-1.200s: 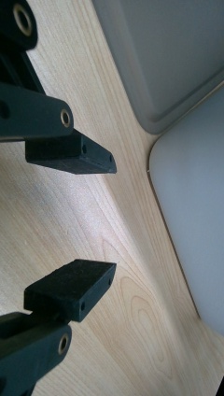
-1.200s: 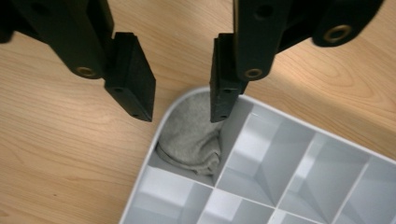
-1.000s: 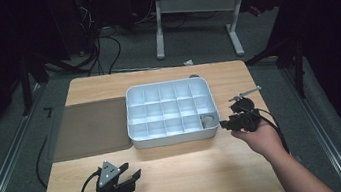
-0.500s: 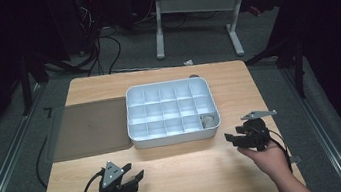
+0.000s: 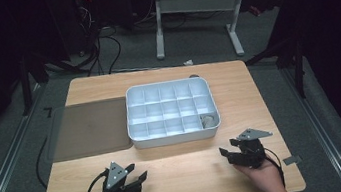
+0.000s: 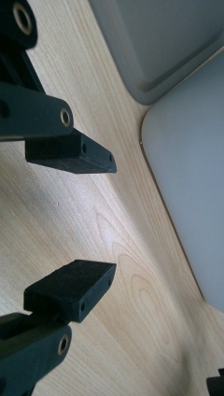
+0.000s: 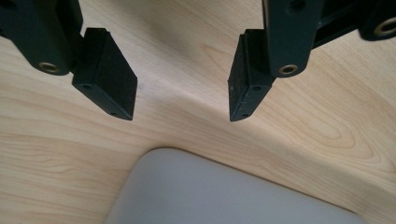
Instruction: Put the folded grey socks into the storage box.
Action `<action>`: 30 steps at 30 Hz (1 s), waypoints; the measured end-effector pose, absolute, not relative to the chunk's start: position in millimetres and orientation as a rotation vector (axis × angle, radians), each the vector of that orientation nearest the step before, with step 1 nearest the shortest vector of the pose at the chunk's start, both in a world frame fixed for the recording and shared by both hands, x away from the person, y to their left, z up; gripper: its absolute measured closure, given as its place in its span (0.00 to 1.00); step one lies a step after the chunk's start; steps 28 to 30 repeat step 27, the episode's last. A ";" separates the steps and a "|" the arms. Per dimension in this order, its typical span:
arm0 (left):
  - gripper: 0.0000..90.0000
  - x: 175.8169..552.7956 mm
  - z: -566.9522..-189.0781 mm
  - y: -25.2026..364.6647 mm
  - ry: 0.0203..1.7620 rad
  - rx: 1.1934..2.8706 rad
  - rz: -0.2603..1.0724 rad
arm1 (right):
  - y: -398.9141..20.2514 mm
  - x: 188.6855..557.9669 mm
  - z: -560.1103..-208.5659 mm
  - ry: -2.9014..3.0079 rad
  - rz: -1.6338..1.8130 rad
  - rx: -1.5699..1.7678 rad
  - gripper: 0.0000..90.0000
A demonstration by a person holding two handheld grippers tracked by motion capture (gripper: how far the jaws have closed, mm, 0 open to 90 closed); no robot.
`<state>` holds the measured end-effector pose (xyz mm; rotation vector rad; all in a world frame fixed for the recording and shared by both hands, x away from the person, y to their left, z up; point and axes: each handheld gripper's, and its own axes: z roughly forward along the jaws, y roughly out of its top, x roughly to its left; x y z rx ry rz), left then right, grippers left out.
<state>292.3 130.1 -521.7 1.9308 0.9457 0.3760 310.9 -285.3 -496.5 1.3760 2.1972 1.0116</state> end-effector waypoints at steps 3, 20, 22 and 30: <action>0.50 293.2 -523.0 130.6 0.949 1.932 0.368 | -279.8 307.0 -507.2 2.188 1.048 1.384 0.50; 0.49 294.4 -526.6 132.2 0.945 1.934 0.376 | -262.4 288.9 -524.7 2.098 1.148 1.273 0.47; 0.49 293.9 -526.5 132.1 0.945 1.934 0.380 | -262.9 289.5 -525.9 2.104 1.142 1.272 0.47; 0.49 292.6 -525.1 135.0 0.949 1.926 0.385 | -262.2 289.3 -525.7 2.097 1.141 1.276 0.47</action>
